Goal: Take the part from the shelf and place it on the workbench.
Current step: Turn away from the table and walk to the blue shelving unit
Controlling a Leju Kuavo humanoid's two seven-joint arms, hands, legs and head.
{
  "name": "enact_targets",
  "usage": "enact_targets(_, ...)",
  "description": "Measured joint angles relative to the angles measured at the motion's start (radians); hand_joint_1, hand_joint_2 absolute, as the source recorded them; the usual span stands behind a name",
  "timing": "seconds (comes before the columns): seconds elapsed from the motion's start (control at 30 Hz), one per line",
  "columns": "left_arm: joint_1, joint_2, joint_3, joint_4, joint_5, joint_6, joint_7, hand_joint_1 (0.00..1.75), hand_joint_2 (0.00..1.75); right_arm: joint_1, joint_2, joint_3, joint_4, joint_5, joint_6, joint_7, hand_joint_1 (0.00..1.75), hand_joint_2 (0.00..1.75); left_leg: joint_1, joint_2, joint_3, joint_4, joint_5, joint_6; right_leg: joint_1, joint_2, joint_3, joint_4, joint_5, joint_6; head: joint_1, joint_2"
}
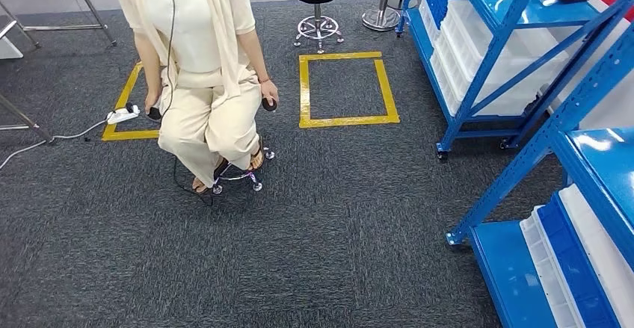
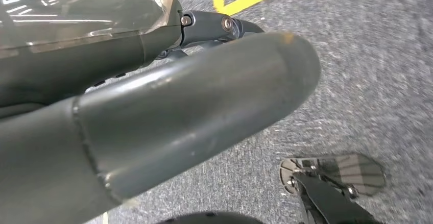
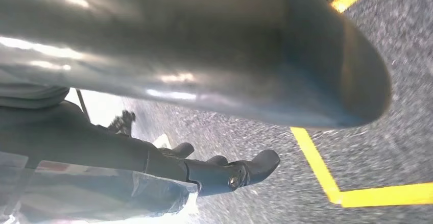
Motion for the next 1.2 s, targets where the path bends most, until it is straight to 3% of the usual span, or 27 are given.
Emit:
enact_targets(0.07, 0.003, 0.002, 0.0, 0.0, -0.006, 0.005, -0.001, 0.0, 0.0, 0.0, 0.003, -0.001, 0.0, 0.001, 0.005, -0.012, 0.0, 0.0, 0.002, -0.059, -0.05, 0.114, -0.067, -0.002, 0.004, 0.023, 0.0, -0.001, 0.004, -0.011, -0.003, 0.0)
enact_targets(0.1, 0.004, 0.002, 0.0, 0.0, -0.008, 0.006, -0.001, 0.0, 0.0, 0.0, 0.005, -0.001, 0.0, 0.002, 0.007, -0.018, 0.0, 0.0, 0.002, -0.072, -0.082, 0.179, -0.096, 0.001, 0.008, 0.035, -0.002, 0.0, 0.005, -0.015, -0.004, 0.0)
enact_targets(0.13, 0.006, 0.002, 0.0, 0.0, -0.008, 0.007, -0.001, 0.0, 0.0, 0.0, 0.006, -0.001, 0.0, 0.003, 0.009, -0.023, 0.0, 0.0, 0.0, -0.078, -0.106, 0.225, -0.107, 0.005, 0.012, 0.049, -0.003, 0.0, 0.006, -0.017, -0.004, 0.0)
enact_targets(0.17, 0.006, 0.003, 0.0, 0.0, -0.009, 0.007, -0.001, 0.0, 0.0, 0.001, 0.007, -0.001, 0.0, 0.003, 0.011, -0.025, 0.0, 0.0, -0.001, -0.082, -0.116, 0.237, -0.098, 0.011, 0.016, 0.063, -0.002, 0.0, 0.007, -0.018, -0.004, 0.0)
enact_targets(0.23, 0.006, 0.005, 0.0, 0.0, -0.009, 0.007, -0.001, 0.0, 0.0, 0.002, 0.007, -0.001, 0.0, 0.003, 0.013, -0.028, 0.0, 0.0, -0.004, -0.101, -0.085, 0.153, -0.029, 0.026, 0.021, 0.091, 0.001, 0.0, 0.008, -0.019, -0.004, 0.0)
enact_targets(0.3, 0.006, 0.008, 0.0, 0.0, -0.009, 0.007, -0.001, 0.0, 0.0, 0.0, 0.01, -0.001, 0.0, 0.003, 0.014, -0.029, 0.0, 0.0, -0.009, -0.148, -0.033, 0.033, 0.028, 0.042, 0.024, 0.114, 0.002, 0.001, 0.009, -0.017, -0.003, 0.0)
enact_targets(0.37, 0.006, 0.01, -0.001, 0.0, -0.01, 0.008, -0.001, 0.0, 0.0, -0.001, 0.013, -0.001, 0.0, 0.003, 0.015, -0.03, 0.0, 0.0, -0.014, -0.169, -0.013, -0.016, 0.037, 0.049, 0.023, 0.134, -0.005, 0.001, 0.013, -0.011, -0.004, 0.0)
enact_targets(0.43, 0.004, 0.011, -0.001, 0.0, -0.01, 0.008, -0.001, 0.0, 0.0, 0.001, 0.015, -0.001, 0.0, 0.004, 0.015, -0.03, 0.0, 0.0, -0.017, -0.148, -0.01, -0.031, 0.045, 0.054, 0.02, 0.144, -0.017, 0.002, 0.018, -0.001, -0.005, 0.0)
enact_targets(0.5, 0.004, 0.011, -0.001, 0.0, -0.009, 0.008, -0.001, 0.0, 0.0, 0.001, 0.014, -0.001, 0.0, 0.004, 0.015, -0.03, 0.0, 0.0, -0.013, -0.122, -0.004, -0.05, 0.058, 0.06, 0.023, 0.107, -0.044, 0.039, -0.001, 0.0, -0.003, 0.0)
enact_targets(0.57, 0.006, 0.011, -0.001, 0.0, -0.009, 0.008, -0.001, 0.0, 0.0, 0.0, 0.013, -0.001, 0.0, 0.004, 0.015, -0.03, 0.0, 0.0, -0.012, -0.092, -0.003, -0.059, 0.063, 0.064, 0.022, 0.059, -0.102, 0.148, -0.052, -0.004, 0.0, 0.0)
enact_targets(0.63, 0.007, 0.011, -0.001, 0.0, -0.009, 0.008, -0.001, 0.0, 0.0, 0.001, 0.012, -0.001, 0.0, 0.004, 0.015, -0.031, 0.0, 0.0, -0.013, -0.06, -0.006, -0.059, 0.063, 0.064, 0.015, 0.045, -0.155, 0.257, -0.089, 0.002, 0.002, 0.0)
enact_targets(0.67, 0.007, 0.011, -0.001, 0.0, -0.009, 0.008, -0.001, 0.0, 0.0, 0.002, 0.012, -0.001, 0.0, 0.004, 0.015, -0.031, 0.0, 0.0, -0.013, -0.046, -0.007, -0.059, 0.063, 0.063, 0.011, 0.042, -0.158, 0.268, -0.087, 0.01, 0.002, 0.0)
enact_targets(0.7, 0.007, 0.011, -0.001, 0.0, -0.009, 0.008, -0.001, 0.0, 0.0, 0.003, 0.011, -0.001, 0.0, 0.004, 0.015, -0.031, 0.0, 0.0, -0.012, -0.033, -0.006, -0.058, 0.062, 0.061, 0.007, 0.035, -0.138, 0.236, -0.071, 0.022, 0.003, 0.0)
enact_targets(0.77, 0.007, 0.011, -0.001, 0.0, -0.009, 0.007, -0.001, 0.0, 0.0, 0.003, 0.009, -0.001, 0.0, 0.004, 0.015, -0.031, 0.0, 0.0, -0.013, -0.009, -0.003, -0.054, 0.056, 0.052, 0.0, -0.007, -0.057, 0.096, -0.027, 0.041, 0.004, 0.0)
enact_targets(0.83, 0.006, 0.012, -0.001, 0.0, -0.009, 0.007, -0.001, 0.0, 0.0, 0.0, 0.008, -0.001, 0.0, 0.004, 0.015, -0.031, 0.0, 0.0, -0.016, 0.011, 0.002, -0.049, 0.048, 0.037, 0.001, -0.039, -0.003, 0.004, -0.004, 0.036, 0.001, 0.0)
enact_targets(0.9, 0.003, 0.012, -0.002, 0.0, -0.009, 0.008, -0.001, 0.0, 0.0, 0.0, 0.008, -0.001, 0.0, 0.004, 0.016, -0.031, 0.0, 0.0, -0.014, 0.029, 0.009, -0.048, 0.041, 0.021, 0.007, -0.026, -0.003, -0.005, -0.001, 0.019, -0.004, 0.0)
enact_targets(0.93, 0.001, 0.012, -0.002, 0.0, -0.009, 0.008, -0.001, 0.0, 0.0, 0.0, 0.008, -0.002, 0.0, 0.004, 0.016, -0.031, 0.0, 0.0, -0.009, 0.03, 0.012, -0.046, 0.038, 0.014, 0.005, -0.014, -0.002, -0.007, 0.001, 0.011, -0.005, 0.0)
enact_targets(1.0, -0.001, 0.012, -0.005, 0.0, -0.009, 0.008, -0.001, 0.0, 0.0, 0.001, 0.006, -0.002, -0.001, 0.004, 0.016, -0.031, 0.0, 0.0, 0.0, -0.007, 0.001, -0.006, 0.003, 0.002, 0.001, 0.008, 0.0, -0.009, 0.006, -0.004, -0.008, 0.0)
enact_targets(1.07, 0.001, 0.012, -0.009, 0.001, -0.009, 0.007, -0.001, 0.0, 0.0, 0.0, 0.007, -0.002, -0.001, 0.004, 0.016, -0.031, 0.0, 0.0, 0.003, -0.06, -0.049, 0.109, -0.066, -0.002, 0.003, 0.029, 0.001, -0.01, 0.011, -0.012, -0.01, 0.0)
enact_targets(1.1, 0.002, 0.012, -0.01, 0.001, -0.009, 0.007, -0.001, 0.0, 0.0, 0.0, 0.008, -0.002, -0.001, 0.004, 0.016, -0.031, 0.0, 0.0, 0.003, -0.072, -0.079, 0.175, -0.096, -0.001, 0.007, 0.04, 0.0, -0.009, 0.012, -0.014, -0.01, 0.0)
enact_targets(1.13, 0.004, 0.012, -0.01, 0.002, -0.009, 0.007, -0.001, 0.0, 0.0, 0.001, 0.008, -0.002, -0.001, 0.004, 0.016, -0.031, 0.0, 0.0, 0.003, -0.078, -0.102, 0.221, -0.108, 0.001, 0.011, 0.053, 0.0, -0.009, 0.012, -0.015, -0.01, 0.0)
enact_targets(1.17, 0.004, 0.012, -0.011, 0.002, -0.009, 0.007, -0.001, 0.0, 0.0, 0.003, 0.008, -0.003, -0.001, 0.004, 0.016, -0.031, 0.0, 0.0, 0.002, -0.082, -0.11, 0.231, -0.099, 0.004, 0.014, 0.065, 0.001, -0.009, 0.013, -0.016, -0.01, 0.0)
enact_targets(1.2, 0.005, 0.012, -0.012, 0.002, -0.009, 0.007, -0.001, 0.0, 0.0, 0.004, 0.008, -0.003, -0.001, 0.004, 0.016, -0.031, 0.0, 0.0, 0.001, -0.086, -0.099, 0.201, -0.07, 0.01, 0.017, 0.078, 0.002, -0.009, 0.013, -0.017, -0.01, 0.0)
